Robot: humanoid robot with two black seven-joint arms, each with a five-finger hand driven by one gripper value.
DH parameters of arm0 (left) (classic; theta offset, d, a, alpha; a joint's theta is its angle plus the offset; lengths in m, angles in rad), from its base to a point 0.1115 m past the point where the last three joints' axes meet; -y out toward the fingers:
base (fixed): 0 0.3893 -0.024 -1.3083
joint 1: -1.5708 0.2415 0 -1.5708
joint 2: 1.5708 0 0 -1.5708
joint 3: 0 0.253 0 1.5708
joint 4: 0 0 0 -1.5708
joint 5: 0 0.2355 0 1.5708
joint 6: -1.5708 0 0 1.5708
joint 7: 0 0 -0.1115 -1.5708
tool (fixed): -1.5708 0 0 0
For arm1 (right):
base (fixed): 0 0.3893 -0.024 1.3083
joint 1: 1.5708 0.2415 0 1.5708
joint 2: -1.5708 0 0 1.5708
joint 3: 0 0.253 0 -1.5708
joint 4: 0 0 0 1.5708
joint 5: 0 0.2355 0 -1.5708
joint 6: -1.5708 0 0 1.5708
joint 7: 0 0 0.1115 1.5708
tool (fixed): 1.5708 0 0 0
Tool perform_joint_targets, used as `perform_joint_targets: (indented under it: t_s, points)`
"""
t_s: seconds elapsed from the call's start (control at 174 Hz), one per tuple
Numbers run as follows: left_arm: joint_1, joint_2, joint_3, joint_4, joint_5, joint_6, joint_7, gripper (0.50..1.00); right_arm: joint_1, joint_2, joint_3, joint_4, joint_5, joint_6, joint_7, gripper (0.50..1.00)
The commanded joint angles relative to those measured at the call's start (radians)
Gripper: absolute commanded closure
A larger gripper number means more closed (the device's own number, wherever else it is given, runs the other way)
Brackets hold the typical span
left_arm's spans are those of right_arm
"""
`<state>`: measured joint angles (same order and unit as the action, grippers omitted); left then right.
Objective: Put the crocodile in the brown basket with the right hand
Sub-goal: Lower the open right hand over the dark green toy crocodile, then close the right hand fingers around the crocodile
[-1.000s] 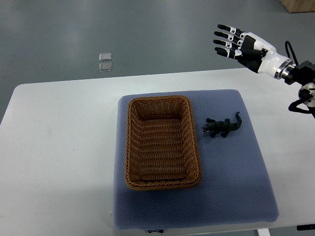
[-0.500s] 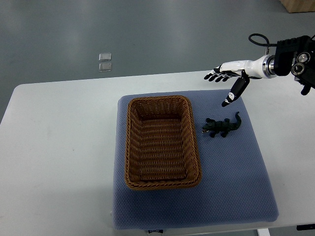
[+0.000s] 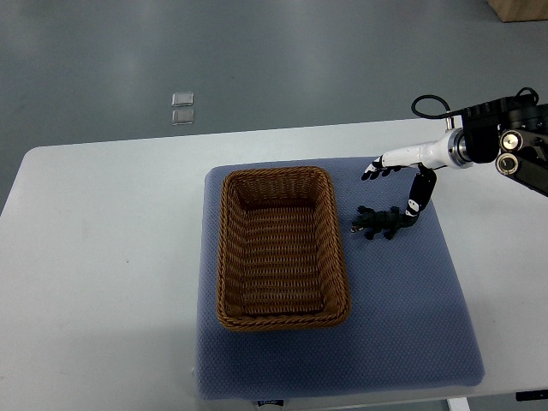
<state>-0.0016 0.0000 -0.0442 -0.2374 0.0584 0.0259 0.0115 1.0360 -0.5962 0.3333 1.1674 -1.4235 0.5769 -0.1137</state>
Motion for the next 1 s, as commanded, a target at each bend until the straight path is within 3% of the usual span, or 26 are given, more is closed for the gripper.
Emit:
perform_joint_targets:
  t_s: [0.0, 0.782, 0.994]
  points:
    - [0.0, 0.0, 0.0, 0.0, 0.0, 0.0, 0.001, 0.5, -0.019, 0.004, 0.0, 0.0, -0.018, -0.015, 0.0, 0.57]
    - [0.0, 0.0, 0.0, -0.003, 0.0, 0.0, 0.004, 0.5, -0.117, 0.052, -0.002, -0.058, -0.095, -0.135, 0.009, 0.576]
    - [0.0, 0.0, 0.0, -0.008, -0.002, 0.0, 0.005, 0.5, -0.125, 0.052, -0.008, -0.072, -0.095, -0.15, 0.012, 0.615]
